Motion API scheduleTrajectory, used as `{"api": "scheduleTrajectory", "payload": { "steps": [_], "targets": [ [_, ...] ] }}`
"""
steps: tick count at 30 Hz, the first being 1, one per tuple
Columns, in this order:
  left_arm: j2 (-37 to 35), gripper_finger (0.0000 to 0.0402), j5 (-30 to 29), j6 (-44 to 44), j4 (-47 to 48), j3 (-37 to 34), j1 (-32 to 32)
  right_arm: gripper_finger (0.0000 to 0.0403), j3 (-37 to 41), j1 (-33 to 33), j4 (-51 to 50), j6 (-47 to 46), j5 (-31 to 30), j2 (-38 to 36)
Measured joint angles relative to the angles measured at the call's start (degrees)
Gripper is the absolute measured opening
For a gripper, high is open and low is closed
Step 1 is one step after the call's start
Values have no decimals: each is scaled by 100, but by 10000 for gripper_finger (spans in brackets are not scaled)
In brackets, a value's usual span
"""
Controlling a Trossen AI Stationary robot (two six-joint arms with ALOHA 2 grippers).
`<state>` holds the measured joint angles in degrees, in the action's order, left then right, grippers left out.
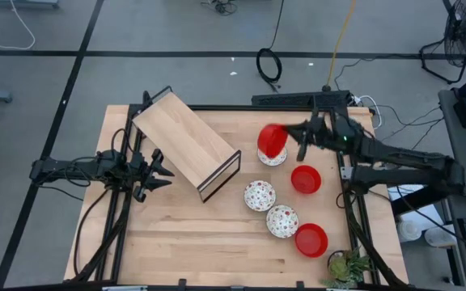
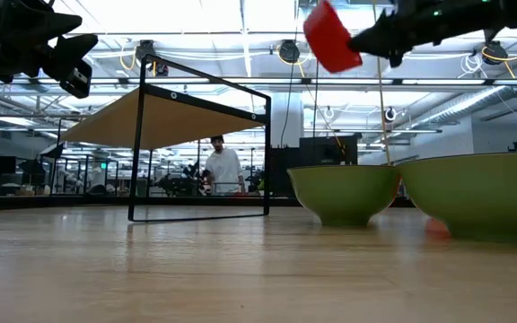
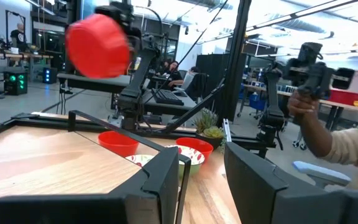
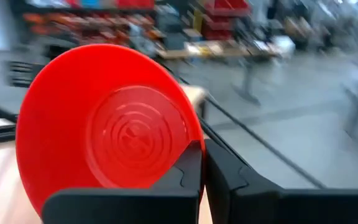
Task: Pick & Place Mini bowls
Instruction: Put the top red bowl on the shelf
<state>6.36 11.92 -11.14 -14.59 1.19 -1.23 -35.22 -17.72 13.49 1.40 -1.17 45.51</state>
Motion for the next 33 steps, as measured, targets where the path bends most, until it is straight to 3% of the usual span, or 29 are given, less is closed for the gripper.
{"api": "scheduleTrajectory", "payload": {
  "steps": [8, 14, 19, 23, 28, 33],
  "targets": [
    [0, 131, 0, 0, 0, 0, 1, 0, 1010, 1071, 2540, 1402, -9, -75],
    [1, 132, -124, 214, -92, 0, 2, 0, 1353, 1392, 3528, 2280, -364, -65],
    [1, 132, -841, 1056, -599, 2, 1, 0, 1359, 1402, 3593, 2756, -818, -58],
    [1, 132, -1159, 1058, -824, 2, 1, 0, 1359, 1399, 3365, 2703, -798, -63],
    [-1, 131, -1202, 944, -971, 2, 1, 0, 1363, 1399, 2631, 2543, -802, -55],
    [-1, 132, -1290, 1236, -968, 2, 1, 0, 1363, 1399, 2815, 2556, -828, -58]
  ]
}}
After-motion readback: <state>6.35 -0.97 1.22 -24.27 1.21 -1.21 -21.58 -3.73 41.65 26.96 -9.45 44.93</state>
